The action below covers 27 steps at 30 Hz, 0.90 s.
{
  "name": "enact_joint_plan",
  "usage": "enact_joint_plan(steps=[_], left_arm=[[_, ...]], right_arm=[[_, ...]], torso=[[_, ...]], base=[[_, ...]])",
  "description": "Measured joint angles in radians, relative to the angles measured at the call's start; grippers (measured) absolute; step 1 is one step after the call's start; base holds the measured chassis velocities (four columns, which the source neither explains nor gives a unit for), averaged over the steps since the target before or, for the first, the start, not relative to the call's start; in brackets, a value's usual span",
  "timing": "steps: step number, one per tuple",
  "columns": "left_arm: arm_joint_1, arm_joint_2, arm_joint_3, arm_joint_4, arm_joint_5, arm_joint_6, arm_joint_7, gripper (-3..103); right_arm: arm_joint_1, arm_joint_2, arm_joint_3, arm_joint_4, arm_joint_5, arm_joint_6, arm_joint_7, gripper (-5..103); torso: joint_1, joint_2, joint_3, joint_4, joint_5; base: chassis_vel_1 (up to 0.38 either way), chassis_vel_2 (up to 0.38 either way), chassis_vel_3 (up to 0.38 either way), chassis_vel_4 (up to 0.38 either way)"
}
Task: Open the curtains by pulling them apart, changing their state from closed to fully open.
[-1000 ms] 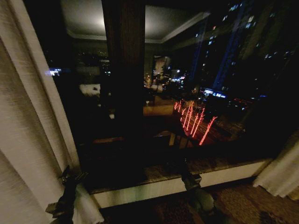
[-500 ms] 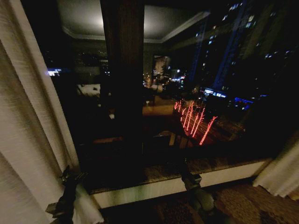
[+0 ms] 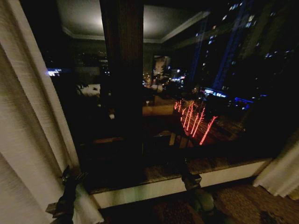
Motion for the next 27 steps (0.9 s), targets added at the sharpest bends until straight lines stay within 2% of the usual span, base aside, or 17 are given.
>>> enact_joint_plan(steps=[27], left_arm=[[0.0, 0.0, 0.0, 0.0, 0.0, 0.0, 0.0, 100]], right_arm=[[0.0, 0.0, 0.0, 0.0, 0.0, 0.0, 0.0, 100]], torso=[[0.0, 0.0, 0.0, 0.0, 0.0]], base=[[0.0, 0.0, 0.0, 0.0]])
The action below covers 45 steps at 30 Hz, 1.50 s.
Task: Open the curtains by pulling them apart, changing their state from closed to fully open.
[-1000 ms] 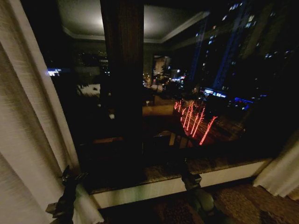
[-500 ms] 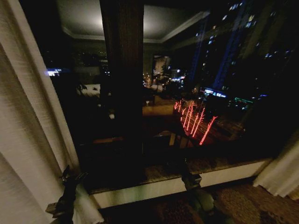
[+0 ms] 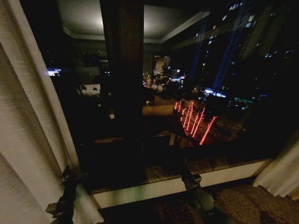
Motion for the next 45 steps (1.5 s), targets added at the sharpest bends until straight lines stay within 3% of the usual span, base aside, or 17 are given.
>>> enact_joint_plan(steps=[45], left_arm=[[0.0, 0.0, 0.0, 0.0, 0.0, 0.0, 0.0, 100]], right_arm=[[0.0, 0.0, 0.0, 0.0, 0.0, 0.0, 0.0, 100]], torso=[[0.0, 0.0, 0.0, 0.0, 0.0]], base=[[0.0, 0.0, 0.0, 0.0]])
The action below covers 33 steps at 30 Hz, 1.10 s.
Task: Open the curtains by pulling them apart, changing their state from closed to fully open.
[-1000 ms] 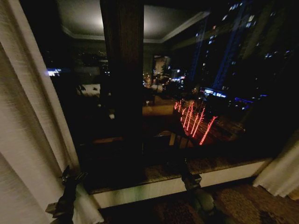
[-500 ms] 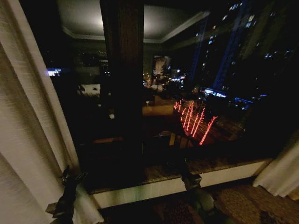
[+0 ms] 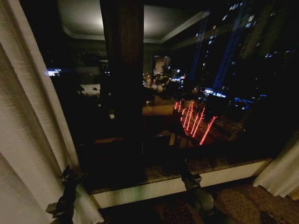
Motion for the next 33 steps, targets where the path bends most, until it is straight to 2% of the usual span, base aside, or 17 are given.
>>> enact_joint_plan(steps=[33], left_arm=[[0.0, 0.0, 0.0, 0.0, 0.0, 0.0, 0.0, 100]], right_arm=[[0.0, 0.0, 0.0, 0.0, 0.0, 0.0, 0.0, 100]], torso=[[0.0, 0.0, 0.0, 0.0, 0.0]], base=[[0.0, 0.0, 0.0, 0.0]])
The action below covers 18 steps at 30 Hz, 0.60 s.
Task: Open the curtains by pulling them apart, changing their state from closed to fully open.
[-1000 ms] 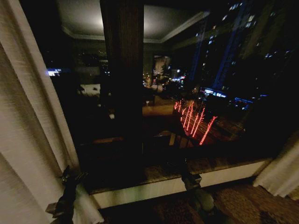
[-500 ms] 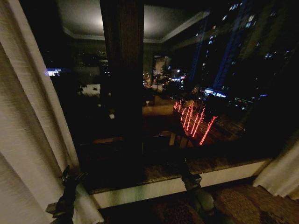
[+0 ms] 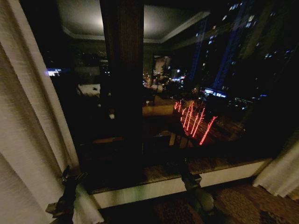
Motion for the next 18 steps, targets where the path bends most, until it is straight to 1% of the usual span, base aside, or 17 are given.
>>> enact_joint_plan(steps=[18], left_arm=[[0.0, 0.0, 0.0, 0.0, 0.0, 0.0, 0.0, 100]], right_arm=[[0.0, 0.0, 0.0, 0.0, 0.0, 0.0, 0.0, 100]], torso=[[0.0, 0.0, 0.0, 0.0, 0.0]], base=[[0.0, 0.0, 0.0, 0.0]])
